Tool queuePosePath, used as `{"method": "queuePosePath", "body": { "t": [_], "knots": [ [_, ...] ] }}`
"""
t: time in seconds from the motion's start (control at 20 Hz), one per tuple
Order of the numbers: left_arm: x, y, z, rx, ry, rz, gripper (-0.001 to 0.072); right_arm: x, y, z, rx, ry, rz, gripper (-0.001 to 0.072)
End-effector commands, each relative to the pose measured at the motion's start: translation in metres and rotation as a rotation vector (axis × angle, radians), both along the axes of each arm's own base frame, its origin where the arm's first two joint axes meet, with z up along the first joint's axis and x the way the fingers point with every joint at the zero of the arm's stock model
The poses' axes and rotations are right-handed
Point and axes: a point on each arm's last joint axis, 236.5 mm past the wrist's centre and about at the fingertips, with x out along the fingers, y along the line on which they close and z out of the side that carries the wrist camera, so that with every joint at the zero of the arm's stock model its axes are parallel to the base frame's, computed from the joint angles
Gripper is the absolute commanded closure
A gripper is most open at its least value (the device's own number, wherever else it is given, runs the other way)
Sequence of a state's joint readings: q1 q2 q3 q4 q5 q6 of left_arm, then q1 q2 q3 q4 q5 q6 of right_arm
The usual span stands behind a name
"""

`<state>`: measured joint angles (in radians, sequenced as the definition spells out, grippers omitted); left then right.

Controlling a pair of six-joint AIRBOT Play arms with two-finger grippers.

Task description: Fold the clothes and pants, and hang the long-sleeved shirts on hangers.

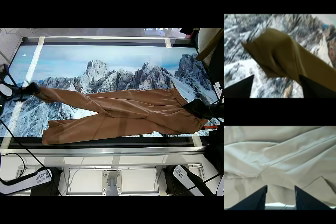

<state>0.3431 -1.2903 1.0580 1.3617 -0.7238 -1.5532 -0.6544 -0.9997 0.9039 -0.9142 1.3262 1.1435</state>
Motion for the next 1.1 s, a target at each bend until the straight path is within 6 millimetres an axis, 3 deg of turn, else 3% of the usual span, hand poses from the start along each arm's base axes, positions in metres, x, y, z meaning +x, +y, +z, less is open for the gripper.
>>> {"method": "queuePosePath", "body": {
  "t": [0.0, 0.15, 0.25, 0.45, 0.6, 0.7, 0.9, 1.05],
  "knots": [
    [-0.033, 0.004, -0.027, -0.063, 0.157, 0.035, 0.0032, -0.001, 0.004, -0.002, 0.015, 0.002, 0.001, 0.0321],
    [-0.018, 0.034, 0.014, -0.135, -0.028, 0.269, 0.0033, 0.0, 0.004, -0.002, 0.016, -0.001, -0.001, 0.0321],
    [-0.004, 0.024, 0.026, -0.17, -0.097, 0.249, 0.0032, 0.004, 0.005, 0.002, 0.03, -0.02, -0.01, 0.0321],
    [0.021, -0.041, -0.003, -0.173, -0.02, 0.066, 0.0032, 0.012, 0.003, 0.006, 0.032, -0.053, -0.032, 0.0321],
    [0.056, -0.105, -0.01, -0.166, 0.001, -0.086, 0.0032, 0.013, 0.012, 0.007, 0.042, -0.057, -0.004, 0.0321],
    [0.071, -0.134, -0.02, -0.143, 0.069, -0.16, 0.0032, 0.018, 0.021, 0.008, 0.026, -0.07, 0.027, 0.0321],
    [0.065, -0.116, -0.052, 0.035, 0.359, -0.132, 0.0032, 0.03, 0.041, 0.009, -0.011, -0.111, 0.101, 0.0322],
    [0.083, -0.128, -0.055, -0.059, 0.363, -0.048, 0.0041, 0.037, 0.05, 0.009, -0.04, -0.132, 0.128, 0.0321]
  ]
}}
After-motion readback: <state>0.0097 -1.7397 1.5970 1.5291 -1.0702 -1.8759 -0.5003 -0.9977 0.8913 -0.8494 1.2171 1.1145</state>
